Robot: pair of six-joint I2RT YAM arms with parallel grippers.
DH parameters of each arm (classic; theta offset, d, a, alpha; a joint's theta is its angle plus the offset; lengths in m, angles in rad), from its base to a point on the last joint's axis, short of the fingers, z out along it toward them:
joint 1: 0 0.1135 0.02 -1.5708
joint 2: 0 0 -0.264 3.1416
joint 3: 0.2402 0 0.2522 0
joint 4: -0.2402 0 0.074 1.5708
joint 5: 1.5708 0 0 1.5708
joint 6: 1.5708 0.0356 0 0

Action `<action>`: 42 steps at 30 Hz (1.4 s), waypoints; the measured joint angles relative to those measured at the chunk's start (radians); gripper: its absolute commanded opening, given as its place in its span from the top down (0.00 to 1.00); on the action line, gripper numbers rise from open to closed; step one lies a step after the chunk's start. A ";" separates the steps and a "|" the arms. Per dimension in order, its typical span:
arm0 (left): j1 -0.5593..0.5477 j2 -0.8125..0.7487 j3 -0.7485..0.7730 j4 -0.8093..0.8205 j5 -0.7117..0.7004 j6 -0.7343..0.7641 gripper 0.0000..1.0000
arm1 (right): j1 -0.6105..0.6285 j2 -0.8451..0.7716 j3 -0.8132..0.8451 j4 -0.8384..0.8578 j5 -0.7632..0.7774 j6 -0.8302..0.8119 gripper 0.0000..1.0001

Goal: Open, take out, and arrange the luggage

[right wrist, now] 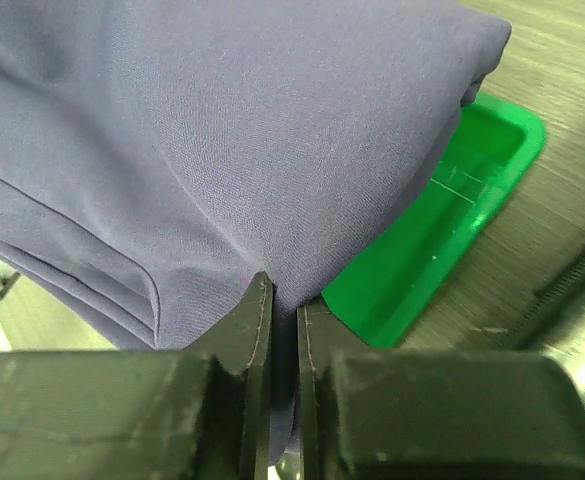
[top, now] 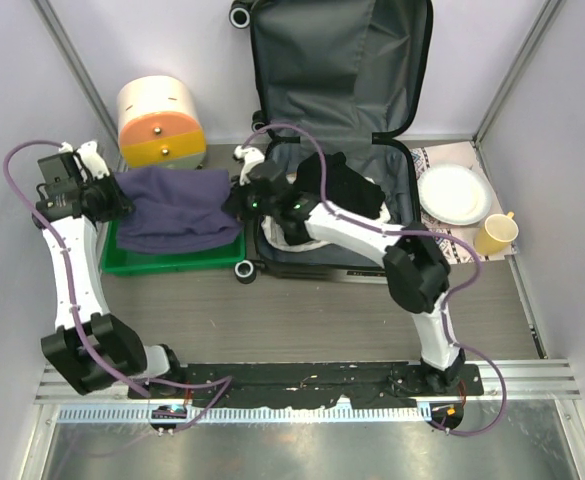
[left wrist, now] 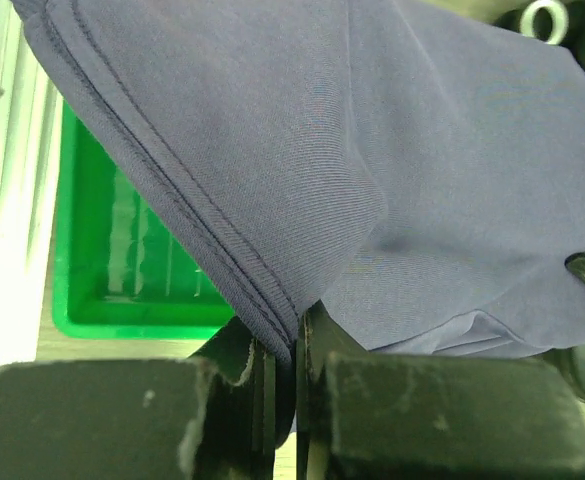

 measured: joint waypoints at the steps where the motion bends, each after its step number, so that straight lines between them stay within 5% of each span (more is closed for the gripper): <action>1: 0.016 0.015 -0.019 0.008 -0.007 0.015 1.00 | 0.017 0.035 0.012 0.019 0.021 -0.003 0.99; 13: 0.047 0.281 -0.126 0.200 -0.064 0.116 1.00 | 0.092 0.313 0.079 0.187 0.102 -0.062 0.99; 23: 0.060 0.371 -0.151 0.263 -0.097 0.174 1.00 | 0.106 0.333 0.069 0.203 0.122 -0.062 0.99; 25: 0.059 0.371 -0.151 0.262 -0.097 0.178 0.77 | 0.105 0.317 0.053 0.193 0.119 -0.037 0.76; 27: 0.059 0.371 -0.151 0.256 -0.097 0.192 0.35 | 0.104 0.299 0.032 0.187 0.112 -0.016 0.44; 32: 0.069 0.362 -0.150 0.243 -0.104 0.216 0.01 | 0.095 0.245 -0.011 0.173 0.084 -0.002 0.32; 42: 0.079 0.059 -0.011 0.145 0.009 0.143 0.00 | 0.010 0.065 0.032 0.111 0.008 -0.075 0.33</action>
